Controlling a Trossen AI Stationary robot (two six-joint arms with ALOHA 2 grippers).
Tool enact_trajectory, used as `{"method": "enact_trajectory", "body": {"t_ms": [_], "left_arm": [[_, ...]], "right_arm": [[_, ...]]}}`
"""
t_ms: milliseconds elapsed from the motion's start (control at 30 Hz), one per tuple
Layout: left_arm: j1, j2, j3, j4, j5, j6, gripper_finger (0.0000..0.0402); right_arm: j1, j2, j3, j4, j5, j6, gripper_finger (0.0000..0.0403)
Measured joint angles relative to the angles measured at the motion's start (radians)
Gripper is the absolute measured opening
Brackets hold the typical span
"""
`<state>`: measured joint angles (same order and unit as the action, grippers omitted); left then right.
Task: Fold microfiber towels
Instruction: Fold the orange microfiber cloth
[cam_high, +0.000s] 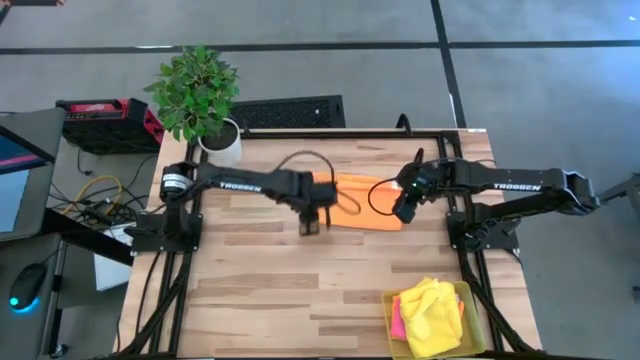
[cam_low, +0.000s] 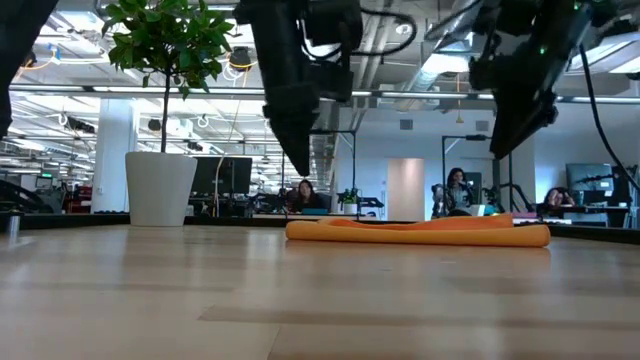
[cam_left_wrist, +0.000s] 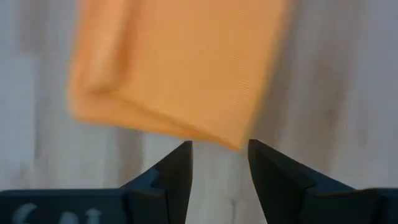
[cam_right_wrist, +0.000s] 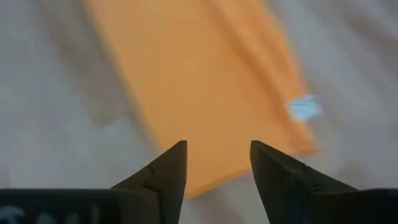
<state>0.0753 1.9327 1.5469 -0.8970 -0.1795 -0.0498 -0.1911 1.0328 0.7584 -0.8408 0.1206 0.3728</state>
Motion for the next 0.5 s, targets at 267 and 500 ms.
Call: {"method": "enact_trajectory", "body": {"t_ms": [267, 500], "left_arm": [[-0.108, -0.001, -0.148, 0.138, -0.010, 0.194, 0.0149], [-0.125, -0.001, -0.228, 0.343, -0.148, 0.187, 0.0149]], "right_arm": [[0.080, 0.000, 0.048, 0.004, -0.139, -0.033, 0.0202], [0.132, 0.000, 0.049, 0.004, -0.139, -0.009, 0.0194]]}}
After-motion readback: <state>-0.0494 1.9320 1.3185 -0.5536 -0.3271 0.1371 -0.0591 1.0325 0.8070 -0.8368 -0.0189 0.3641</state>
